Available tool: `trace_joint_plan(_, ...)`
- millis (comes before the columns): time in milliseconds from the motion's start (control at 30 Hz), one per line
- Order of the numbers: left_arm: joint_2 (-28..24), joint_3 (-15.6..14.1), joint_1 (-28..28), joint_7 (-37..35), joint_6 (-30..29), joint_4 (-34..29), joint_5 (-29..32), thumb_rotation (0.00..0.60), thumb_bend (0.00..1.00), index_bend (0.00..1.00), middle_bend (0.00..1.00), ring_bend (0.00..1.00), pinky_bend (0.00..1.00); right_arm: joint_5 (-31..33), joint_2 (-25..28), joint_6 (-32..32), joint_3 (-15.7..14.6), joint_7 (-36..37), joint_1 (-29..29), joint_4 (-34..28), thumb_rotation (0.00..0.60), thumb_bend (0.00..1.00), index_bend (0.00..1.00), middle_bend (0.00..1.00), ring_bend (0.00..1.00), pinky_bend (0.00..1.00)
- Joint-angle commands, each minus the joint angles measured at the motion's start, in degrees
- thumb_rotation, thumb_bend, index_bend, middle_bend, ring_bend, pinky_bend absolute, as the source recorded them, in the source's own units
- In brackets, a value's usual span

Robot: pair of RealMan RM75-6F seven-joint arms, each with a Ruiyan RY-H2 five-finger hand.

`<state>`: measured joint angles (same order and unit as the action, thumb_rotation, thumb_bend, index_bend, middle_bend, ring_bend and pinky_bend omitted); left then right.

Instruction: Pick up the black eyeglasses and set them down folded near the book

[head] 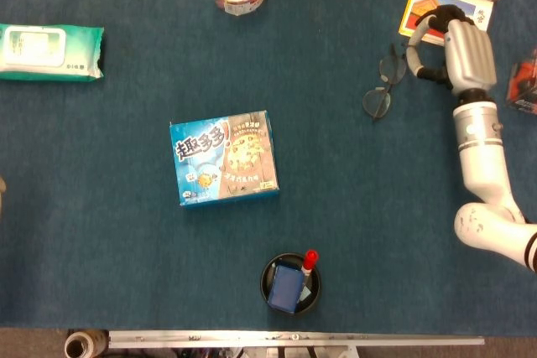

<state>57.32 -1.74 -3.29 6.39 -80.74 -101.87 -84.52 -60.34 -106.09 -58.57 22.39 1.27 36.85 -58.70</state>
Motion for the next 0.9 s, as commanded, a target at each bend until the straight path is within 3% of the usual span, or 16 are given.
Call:
trace_joint_plan(33, 0.0, 0.0, 0.0, 0.0, 0.0, 0.0, 0.0, 0.6, 0.48, 0.52, 0.45, 0.37, 0.46, 0.4, 0.5, 0.1, -0.2, -0.7, -0.3, -1.4, 0.6, 0.4, 0.64, 0.41, 0.2, 0.24)
trace_joint_plan(267, 0.0, 0.0, 0.0, -0.1, -0.1, -0.1, -0.2, 0.6, 0.48, 0.52, 0.45, 0.37, 0.46, 1.1, 1.0, 0.5, -1.1, -2.3, -0.7, -3.3, 0.6, 0.41, 0.65, 0.41, 0.2, 0.24)
trace_joint_plan(900, -0.2, 0.0, 0.2, -0.4, -0.5, -0.2, -0.4, 0.6, 0.48, 0.52, 0.45, 0.37, 0.46, 0.4, -0.3, 2.1, -3.3, -2.1, -1.0, -0.7, 0.6, 0.41, 0.65, 0.41, 0.2, 0.24)
